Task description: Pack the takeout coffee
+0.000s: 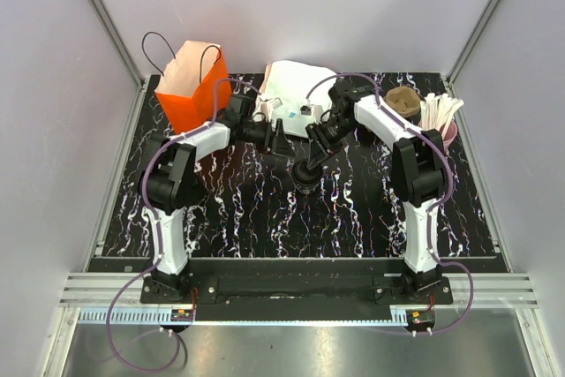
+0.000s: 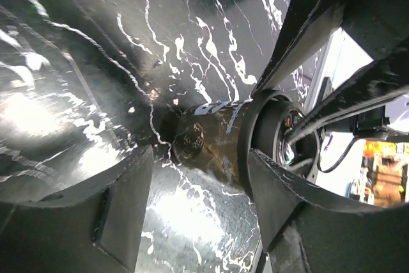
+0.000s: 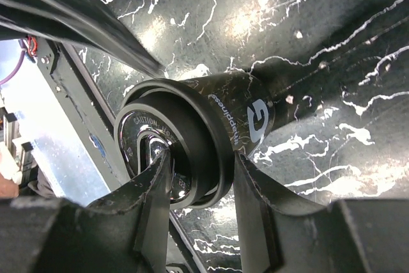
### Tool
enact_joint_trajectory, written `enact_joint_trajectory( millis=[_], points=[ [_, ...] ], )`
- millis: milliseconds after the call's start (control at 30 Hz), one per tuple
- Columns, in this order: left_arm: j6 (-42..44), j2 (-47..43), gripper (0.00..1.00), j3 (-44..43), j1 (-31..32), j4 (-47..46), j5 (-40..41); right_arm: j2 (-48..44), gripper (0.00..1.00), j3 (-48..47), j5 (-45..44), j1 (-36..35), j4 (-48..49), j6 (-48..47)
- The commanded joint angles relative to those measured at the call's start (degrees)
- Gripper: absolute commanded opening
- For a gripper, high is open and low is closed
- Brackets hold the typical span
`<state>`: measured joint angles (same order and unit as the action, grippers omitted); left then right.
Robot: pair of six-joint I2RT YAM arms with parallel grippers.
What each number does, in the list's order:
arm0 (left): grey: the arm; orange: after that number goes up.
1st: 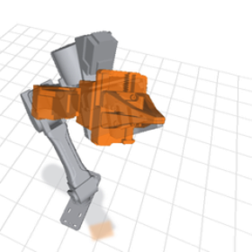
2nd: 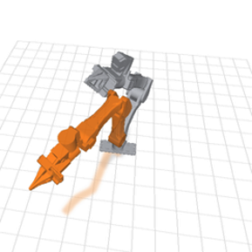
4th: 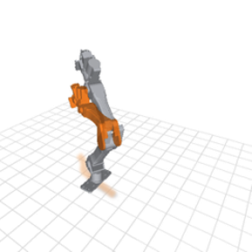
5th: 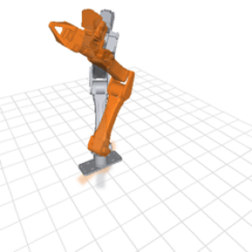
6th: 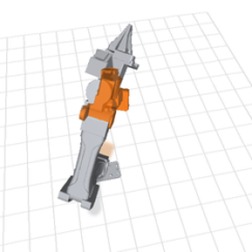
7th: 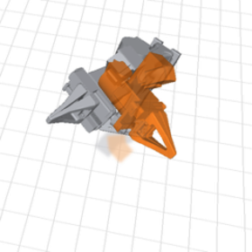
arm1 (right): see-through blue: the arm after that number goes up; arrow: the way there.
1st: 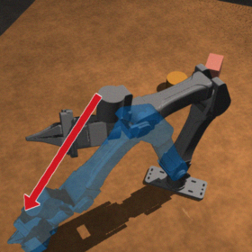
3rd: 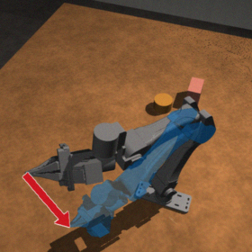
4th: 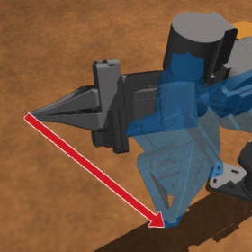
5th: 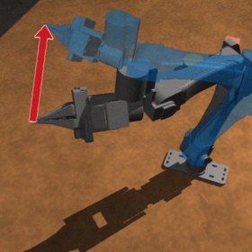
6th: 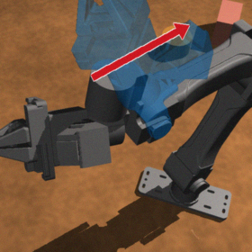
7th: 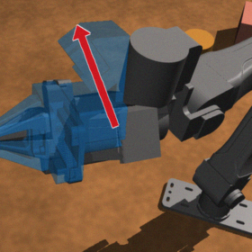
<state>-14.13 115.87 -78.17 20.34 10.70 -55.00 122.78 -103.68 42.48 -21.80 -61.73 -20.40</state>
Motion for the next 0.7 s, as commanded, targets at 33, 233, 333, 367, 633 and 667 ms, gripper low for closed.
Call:
enact_joint_trajectory(
  millis=[33,233,333,367,633,667],
  points=[
    [0.60,-7.50,0.68,-0.05,-2.50,-1.56,0.95,-1.75,0.13,4.53,-10.92,-0.08,6.89,-1.31],
    [0.68,-10.40,0.71,0.56,-3.11,-2.35,-0.19,-2.99,0.12,7.26,-11.89,0.01,9.52,-0.16],
    [2.53,-12.07,0.70,3.37,-2.50,-1.82,0.33,-3.16,0.12,7.70,-12.51,0.09,10.67,0.89],
    [2.96,-12.16,0.69,4.16,-2.32,-1.65,0.34,-3.25,0.12,7.61,-12.68,0.09,10.93,1.59],
    [2.70,-11.11,0.62,11.19,-1.53,-1.64,-1.68,-3.07,0.11,7.96,-12.77,0.71,13.74,5.02],
    [2.53,-11.28,0.61,11.63,-1.62,-2.17,-2.03,-3.16,0.11,8.31,-12.86,0.80,14.44,5.46]
  ],
)
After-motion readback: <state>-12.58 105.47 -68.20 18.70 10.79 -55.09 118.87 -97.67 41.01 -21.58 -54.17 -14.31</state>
